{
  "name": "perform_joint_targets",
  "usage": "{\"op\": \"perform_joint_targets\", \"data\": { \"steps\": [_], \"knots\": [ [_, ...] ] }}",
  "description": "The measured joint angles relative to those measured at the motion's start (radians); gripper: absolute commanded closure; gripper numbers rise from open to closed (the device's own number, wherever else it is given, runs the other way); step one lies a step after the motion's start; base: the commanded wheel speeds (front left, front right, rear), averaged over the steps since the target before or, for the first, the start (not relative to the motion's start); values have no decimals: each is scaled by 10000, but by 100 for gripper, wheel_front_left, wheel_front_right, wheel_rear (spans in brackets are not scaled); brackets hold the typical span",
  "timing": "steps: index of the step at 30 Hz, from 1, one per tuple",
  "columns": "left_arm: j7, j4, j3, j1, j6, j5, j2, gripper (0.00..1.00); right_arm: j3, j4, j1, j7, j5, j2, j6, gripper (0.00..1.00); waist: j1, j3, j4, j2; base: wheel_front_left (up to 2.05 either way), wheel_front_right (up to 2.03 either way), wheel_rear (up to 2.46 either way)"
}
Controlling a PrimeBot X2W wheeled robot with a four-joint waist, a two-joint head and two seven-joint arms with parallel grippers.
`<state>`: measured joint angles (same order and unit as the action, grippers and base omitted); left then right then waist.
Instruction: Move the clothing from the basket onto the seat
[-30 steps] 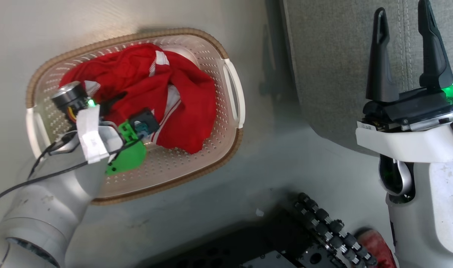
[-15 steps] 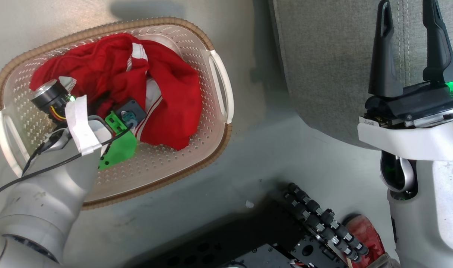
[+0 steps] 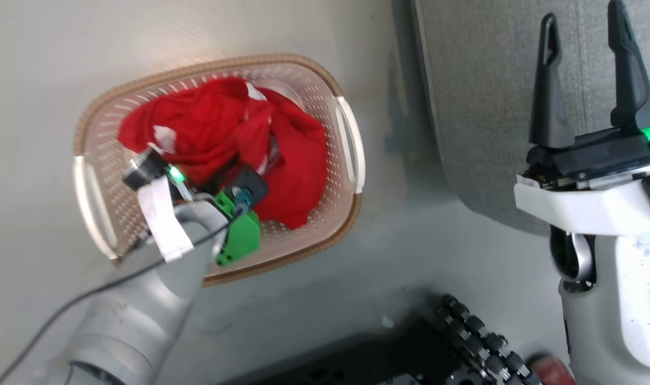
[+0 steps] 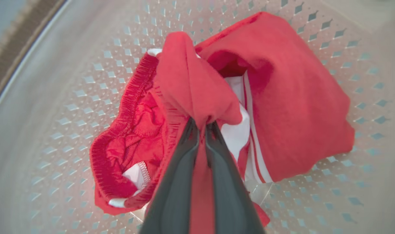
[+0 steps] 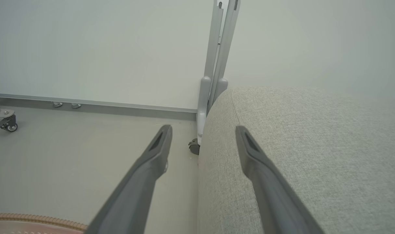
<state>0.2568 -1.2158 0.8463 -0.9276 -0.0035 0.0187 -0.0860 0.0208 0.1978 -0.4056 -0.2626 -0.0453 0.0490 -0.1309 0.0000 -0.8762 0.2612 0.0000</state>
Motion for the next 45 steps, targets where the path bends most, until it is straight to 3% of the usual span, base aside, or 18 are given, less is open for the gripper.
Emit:
{"op": "perform_joint_targets", "data": {
  "steps": [10, 17, 29, 38, 45],
  "knots": [
    [58, 2190, -437, 1909, 86, 1095, 307, 100, -90, -658, 1100, 0, 437, 10, 0, 0, -1, 1988, -676, 1, 0, 0, 0],
    [71, 4226, -1198, 3631, 205, 1845, 324, 100, 188, -1131, 1977, 0, 408, 178, 0, 0, -2, 3802, -1135, 0, 0, 0, 0],
    [73, 7597, -3058, 5671, 19, 2449, 337, 100, 665, -1628, 3062, 0, 295, 284, 2, 0, -2, 6652, -1634, 0, 0, 0, 0],
    [79, 9693, -4238, 6546, -134, 2652, 357, 100, 1189, -1887, 3544, 0, 117, 219, 0, 0, -2, 8101, -1697, 0, 0, 0, 0],
    [79, 10619, -4489, 6533, -136, 2692, 362, 100, 1290, -1946, 3716, 0, -6, 167, 0, 0, -2, 8653, -1578, 0, 0, 0, 0]
  ]
}}
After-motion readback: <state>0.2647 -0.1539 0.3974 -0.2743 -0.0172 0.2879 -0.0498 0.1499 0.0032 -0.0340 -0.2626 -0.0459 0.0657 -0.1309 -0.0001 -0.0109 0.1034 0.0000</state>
